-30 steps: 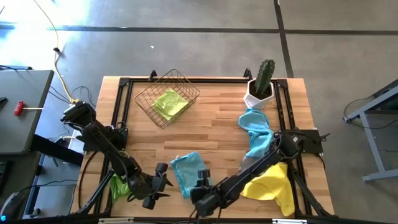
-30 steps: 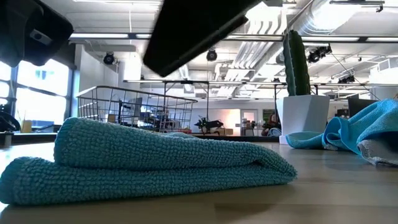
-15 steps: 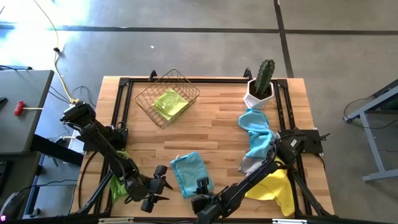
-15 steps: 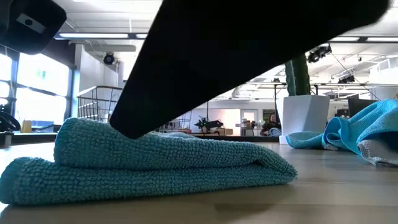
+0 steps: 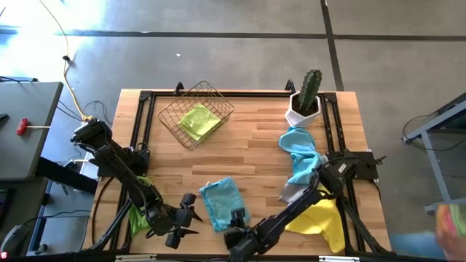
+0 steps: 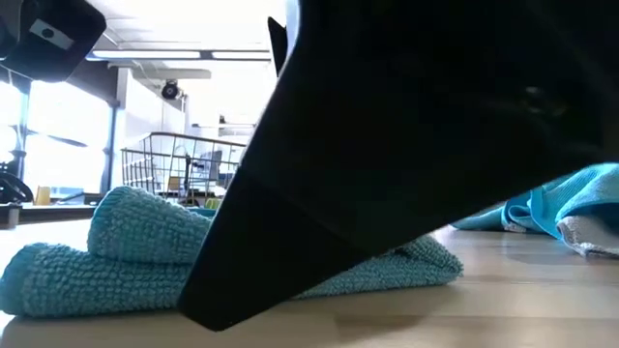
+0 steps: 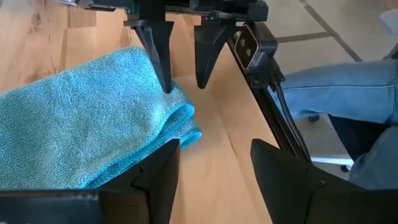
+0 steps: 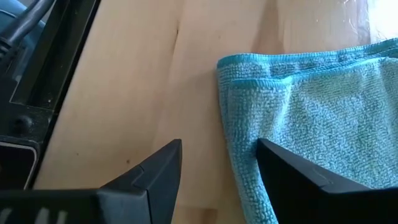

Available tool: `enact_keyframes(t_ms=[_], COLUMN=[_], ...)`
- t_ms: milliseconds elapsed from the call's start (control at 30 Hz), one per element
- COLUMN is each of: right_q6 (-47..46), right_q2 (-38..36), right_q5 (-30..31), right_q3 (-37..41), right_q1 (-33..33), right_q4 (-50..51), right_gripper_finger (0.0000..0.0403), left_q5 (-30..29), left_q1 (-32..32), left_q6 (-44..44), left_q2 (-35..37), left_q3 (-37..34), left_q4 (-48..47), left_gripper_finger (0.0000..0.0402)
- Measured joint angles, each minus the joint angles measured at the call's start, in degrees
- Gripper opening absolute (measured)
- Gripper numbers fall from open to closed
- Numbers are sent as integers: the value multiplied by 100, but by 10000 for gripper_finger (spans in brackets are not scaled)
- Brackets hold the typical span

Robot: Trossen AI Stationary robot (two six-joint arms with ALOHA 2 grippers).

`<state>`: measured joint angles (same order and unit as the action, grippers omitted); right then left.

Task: Fold microfiber towels
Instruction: Put the folded light blue microfiber towel into the wire basket

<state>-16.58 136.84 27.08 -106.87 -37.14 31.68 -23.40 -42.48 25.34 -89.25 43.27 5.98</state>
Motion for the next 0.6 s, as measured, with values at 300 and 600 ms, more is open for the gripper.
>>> enact_keyframes(t_ms=[300,600], right_q6=[-54,-295], right_q2=[47,181], right_q5=[142,-207], right_q3=[2,-28], right_q1=[250,501], right_q4=[12,63], right_gripper_finger=[202,202], left_q5=[2,44], left_q1=[0,0], left_q6=[0,-4], left_q2=[0,0], left_q3=[0,0], left_q4=[-5,-62], left_gripper_finger=[188,189])
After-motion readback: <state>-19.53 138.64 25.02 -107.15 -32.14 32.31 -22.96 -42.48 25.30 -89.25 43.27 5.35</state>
